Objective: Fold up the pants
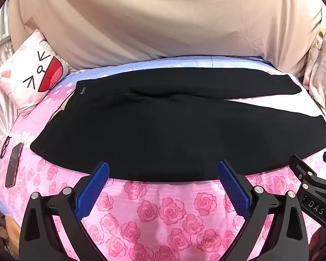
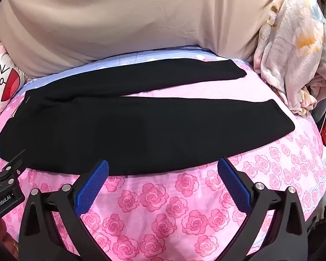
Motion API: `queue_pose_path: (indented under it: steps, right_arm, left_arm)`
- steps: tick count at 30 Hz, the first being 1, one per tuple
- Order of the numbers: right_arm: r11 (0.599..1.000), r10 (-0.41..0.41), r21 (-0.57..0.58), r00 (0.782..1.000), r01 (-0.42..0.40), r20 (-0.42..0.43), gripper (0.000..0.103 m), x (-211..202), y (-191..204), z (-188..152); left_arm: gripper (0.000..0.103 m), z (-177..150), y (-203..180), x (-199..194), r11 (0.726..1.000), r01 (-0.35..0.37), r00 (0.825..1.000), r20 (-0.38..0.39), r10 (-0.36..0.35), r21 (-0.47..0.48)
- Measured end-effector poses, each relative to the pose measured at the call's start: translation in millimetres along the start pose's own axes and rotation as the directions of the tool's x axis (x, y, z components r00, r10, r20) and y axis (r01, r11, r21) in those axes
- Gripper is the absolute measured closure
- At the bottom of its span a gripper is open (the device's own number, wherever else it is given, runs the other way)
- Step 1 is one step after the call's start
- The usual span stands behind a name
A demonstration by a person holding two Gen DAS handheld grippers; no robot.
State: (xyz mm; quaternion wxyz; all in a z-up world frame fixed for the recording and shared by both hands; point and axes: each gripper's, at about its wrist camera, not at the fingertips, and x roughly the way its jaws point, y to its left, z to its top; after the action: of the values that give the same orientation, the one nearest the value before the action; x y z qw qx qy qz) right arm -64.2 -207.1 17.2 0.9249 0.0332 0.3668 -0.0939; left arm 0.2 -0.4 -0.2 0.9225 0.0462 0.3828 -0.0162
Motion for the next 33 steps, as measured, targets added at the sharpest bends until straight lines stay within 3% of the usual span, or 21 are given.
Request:
queue_pose_path:
  steps: [33]
  right_arm:
    - [1.0, -0.015, 0.008, 1.0, 0.015, -0.003, 0.005, 6.0, -2.7, -2.9]
  left_arm:
    - [0.006, -5.1, -2.2, 12.7, 1.0, -0.004, 1.0, -0.028, 0.004, 0.014]
